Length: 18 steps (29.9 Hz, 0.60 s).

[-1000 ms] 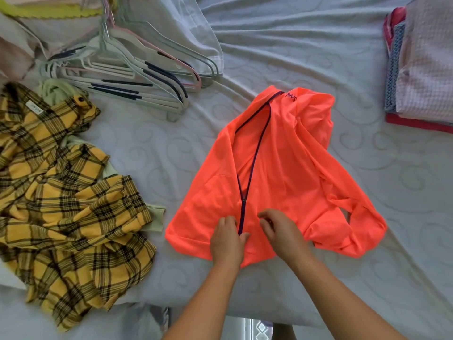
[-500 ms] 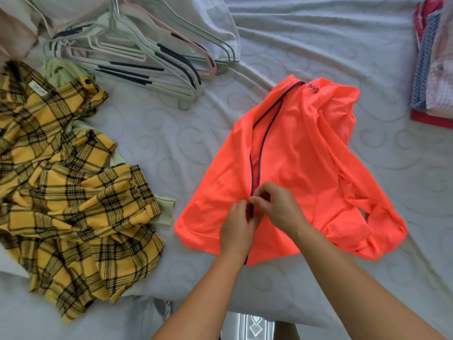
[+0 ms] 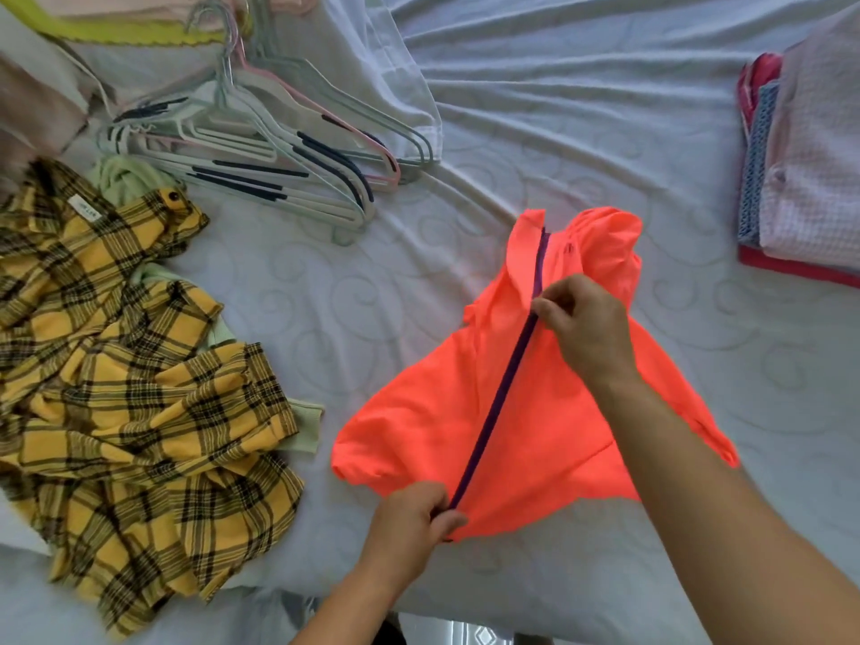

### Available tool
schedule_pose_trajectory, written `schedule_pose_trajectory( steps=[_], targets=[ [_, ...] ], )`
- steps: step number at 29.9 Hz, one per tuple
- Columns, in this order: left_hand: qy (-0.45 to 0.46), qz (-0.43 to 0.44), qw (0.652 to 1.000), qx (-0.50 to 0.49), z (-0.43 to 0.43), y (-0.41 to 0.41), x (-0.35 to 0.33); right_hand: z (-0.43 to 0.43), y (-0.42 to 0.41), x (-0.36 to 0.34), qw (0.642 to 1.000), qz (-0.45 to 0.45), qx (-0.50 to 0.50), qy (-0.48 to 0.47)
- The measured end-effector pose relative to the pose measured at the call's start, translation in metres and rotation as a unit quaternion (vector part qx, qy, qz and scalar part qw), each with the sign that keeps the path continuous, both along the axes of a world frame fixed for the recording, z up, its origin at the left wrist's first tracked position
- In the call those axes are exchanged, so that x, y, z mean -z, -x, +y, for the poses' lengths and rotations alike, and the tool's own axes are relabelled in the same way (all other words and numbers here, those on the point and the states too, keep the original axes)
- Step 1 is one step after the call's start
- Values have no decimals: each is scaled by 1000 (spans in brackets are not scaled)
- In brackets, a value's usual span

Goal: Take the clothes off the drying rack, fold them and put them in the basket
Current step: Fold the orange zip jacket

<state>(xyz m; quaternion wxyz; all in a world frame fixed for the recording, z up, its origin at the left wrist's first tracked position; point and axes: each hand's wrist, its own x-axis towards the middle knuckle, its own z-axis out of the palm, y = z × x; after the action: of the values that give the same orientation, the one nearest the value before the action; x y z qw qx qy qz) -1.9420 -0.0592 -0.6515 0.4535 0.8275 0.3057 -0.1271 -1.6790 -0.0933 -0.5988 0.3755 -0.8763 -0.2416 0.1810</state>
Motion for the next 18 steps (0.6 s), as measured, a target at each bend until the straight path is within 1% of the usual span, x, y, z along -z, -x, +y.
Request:
schedule_pose_trajectory(
  steps=[2, 3, 5, 7, 9, 11, 13, 15, 18],
  targets=[
    [16, 73, 996, 46, 10, 7, -2, -1, -9, -8, 999, 20, -35, 10],
    [27, 80, 995, 46, 17, -1, -6, -3, -7, -12, 998, 42, -53, 11],
    [22, 40, 999, 5, 30, -37, -24, -8, 3, -20, 994, 85, -69, -1],
    [-24, -45, 998, -33, 39, -87, -45, -12, 11, -30, 990, 118, -67, -29],
    [-58, -100, 993, -1, 42, -133, -67, -16, 13, -43, 988, 129, -49, -61],
    [-72, -123, 989, 37, 40, -154, -85, -21, 16, -58, 990, 113, -29, -75],
    [-63, -155, 985, 35, 32, -151, -99, -28, 17, -73, 995, 75, -21, -62],
    [-51, -189, 979, 49, 19, -134, -114, -36, 13, -89, 998, 40, -1, -54],
    [-47, -186, 976, 103, 4, -95, -133, -42, -5, -125, 996, 13, 56, -64]
  ],
)
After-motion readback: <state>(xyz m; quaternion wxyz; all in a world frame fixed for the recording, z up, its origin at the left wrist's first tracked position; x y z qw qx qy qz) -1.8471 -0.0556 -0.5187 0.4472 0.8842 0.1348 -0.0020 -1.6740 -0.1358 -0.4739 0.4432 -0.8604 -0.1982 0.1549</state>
